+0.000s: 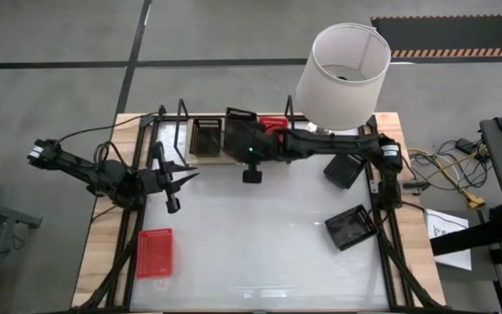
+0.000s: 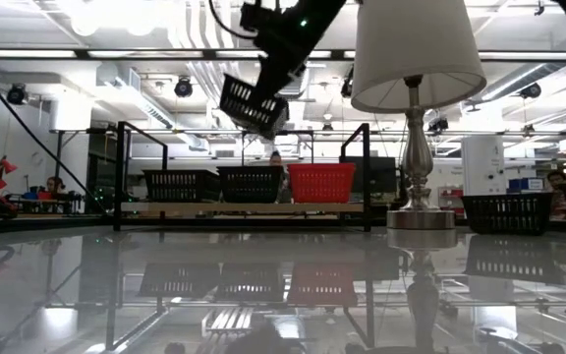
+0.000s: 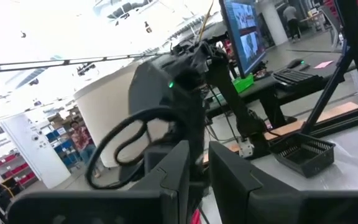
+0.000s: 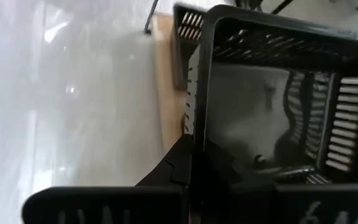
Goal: Stack baskets on shelf by color
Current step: Stack the black bin on the right black bin on the shelf
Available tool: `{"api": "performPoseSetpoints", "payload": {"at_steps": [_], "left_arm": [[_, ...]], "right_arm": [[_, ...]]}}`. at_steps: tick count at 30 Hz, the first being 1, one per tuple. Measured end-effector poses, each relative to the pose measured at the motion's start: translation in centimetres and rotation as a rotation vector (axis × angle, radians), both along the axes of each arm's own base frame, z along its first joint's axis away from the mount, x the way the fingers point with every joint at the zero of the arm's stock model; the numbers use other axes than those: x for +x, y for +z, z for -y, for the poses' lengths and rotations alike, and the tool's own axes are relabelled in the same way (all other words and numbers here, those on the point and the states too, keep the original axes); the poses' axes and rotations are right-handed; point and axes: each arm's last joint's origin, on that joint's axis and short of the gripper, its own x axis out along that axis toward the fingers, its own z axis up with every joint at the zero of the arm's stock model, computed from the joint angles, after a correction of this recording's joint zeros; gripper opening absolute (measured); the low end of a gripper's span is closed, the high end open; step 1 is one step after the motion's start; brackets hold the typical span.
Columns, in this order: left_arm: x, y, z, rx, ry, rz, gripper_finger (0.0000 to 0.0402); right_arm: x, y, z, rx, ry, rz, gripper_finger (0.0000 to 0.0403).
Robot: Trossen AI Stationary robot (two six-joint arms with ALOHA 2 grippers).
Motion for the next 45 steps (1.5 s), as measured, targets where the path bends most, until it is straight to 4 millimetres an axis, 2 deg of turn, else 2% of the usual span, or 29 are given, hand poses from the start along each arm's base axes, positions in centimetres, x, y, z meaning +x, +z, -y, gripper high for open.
{"api": "performPoseSetpoints", "payload": {"at_steps": [7, 19, 30, 45], "left_arm": [[0.1, -0.1, 0.0, 0.014, 0.004, -0.007, 0.0044], [0.3, -0.2, 0.1, 0.020, 0.004, -0.016, 0.0044], [0.3, -0.2, 0.1, 0.020, 0.004, -0.017, 0.0044], [0.3, -0.2, 0.1, 0.021, 0.004, -0.017, 0.0044]], "right_arm": [[1.1, -2.4, 1.7, -0.026, 0.000, -0.048, 0.0008], [1.4, -4.3, 4.1, -0.020, -0.050, -0.090, 0.0008], [1.5, -4.6, 4.4, -0.020, -0.055, -0.093, 0.0010], [1.6, -4.5, 4.5, -0.020, -0.061, -0.074, 0.0100]]}}
